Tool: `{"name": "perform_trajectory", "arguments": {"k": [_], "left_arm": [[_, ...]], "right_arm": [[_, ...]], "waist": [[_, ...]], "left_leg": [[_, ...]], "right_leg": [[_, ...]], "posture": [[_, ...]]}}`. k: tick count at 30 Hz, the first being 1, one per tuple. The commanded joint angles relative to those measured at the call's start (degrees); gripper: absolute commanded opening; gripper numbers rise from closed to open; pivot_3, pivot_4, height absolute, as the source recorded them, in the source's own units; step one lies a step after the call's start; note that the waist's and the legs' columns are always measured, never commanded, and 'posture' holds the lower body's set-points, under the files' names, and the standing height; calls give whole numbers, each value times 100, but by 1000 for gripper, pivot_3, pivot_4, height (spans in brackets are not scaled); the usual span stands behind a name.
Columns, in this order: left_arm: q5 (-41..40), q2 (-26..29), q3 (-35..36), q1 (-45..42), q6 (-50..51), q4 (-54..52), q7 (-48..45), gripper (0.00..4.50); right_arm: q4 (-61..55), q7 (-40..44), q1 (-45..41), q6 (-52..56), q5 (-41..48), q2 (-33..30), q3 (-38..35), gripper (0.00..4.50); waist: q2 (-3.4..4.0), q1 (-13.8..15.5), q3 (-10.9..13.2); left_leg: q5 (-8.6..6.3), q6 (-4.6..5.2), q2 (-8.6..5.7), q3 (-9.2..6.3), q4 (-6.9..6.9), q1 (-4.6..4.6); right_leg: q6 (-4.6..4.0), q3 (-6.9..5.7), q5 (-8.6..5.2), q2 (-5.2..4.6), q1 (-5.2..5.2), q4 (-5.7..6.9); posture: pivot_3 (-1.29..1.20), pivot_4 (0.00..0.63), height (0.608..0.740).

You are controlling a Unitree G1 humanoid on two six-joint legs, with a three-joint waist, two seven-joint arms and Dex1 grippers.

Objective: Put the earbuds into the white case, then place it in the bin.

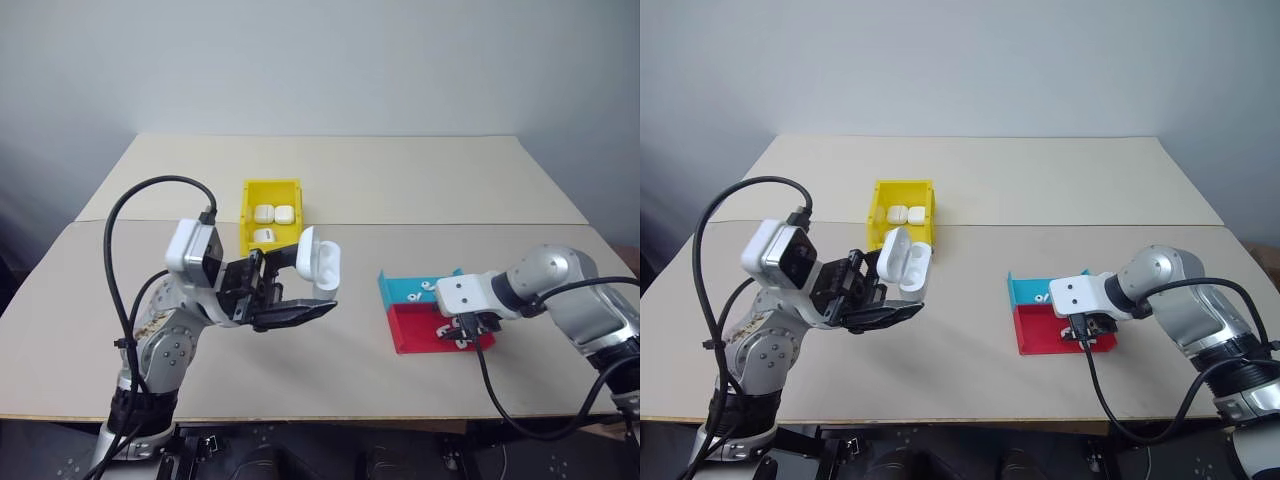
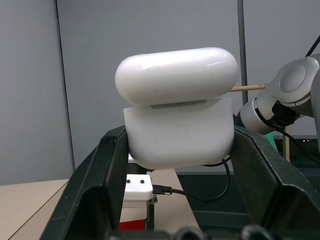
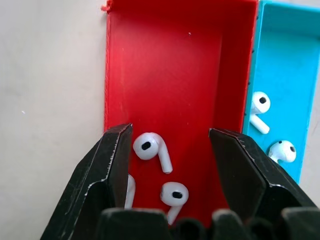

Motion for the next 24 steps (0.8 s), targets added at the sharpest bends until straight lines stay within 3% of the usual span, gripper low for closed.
{"name": "perform_trajectory", "arguments": {"k": [1,24], "left_arm": [[-19,1,25,-22,-74,-134,-6,2765],[90,-69,-34,362,-130,-522,339,2765]], "right_arm": [[109,130,-149,-309,-128,-4,46,2886],[1057,248,-362,-1413,-757,211,293,2886]], "waist": [[0,0,0],[0,-2,0]], "left_leg": [[1,-1,0,0,0,0],[9,-15,0,0,1,4]], "right_leg": [[0,0,0,0,0,-1],[0,0,0,0,6,-1]], "posture": [[0,150,740],[0,150,740]]}}
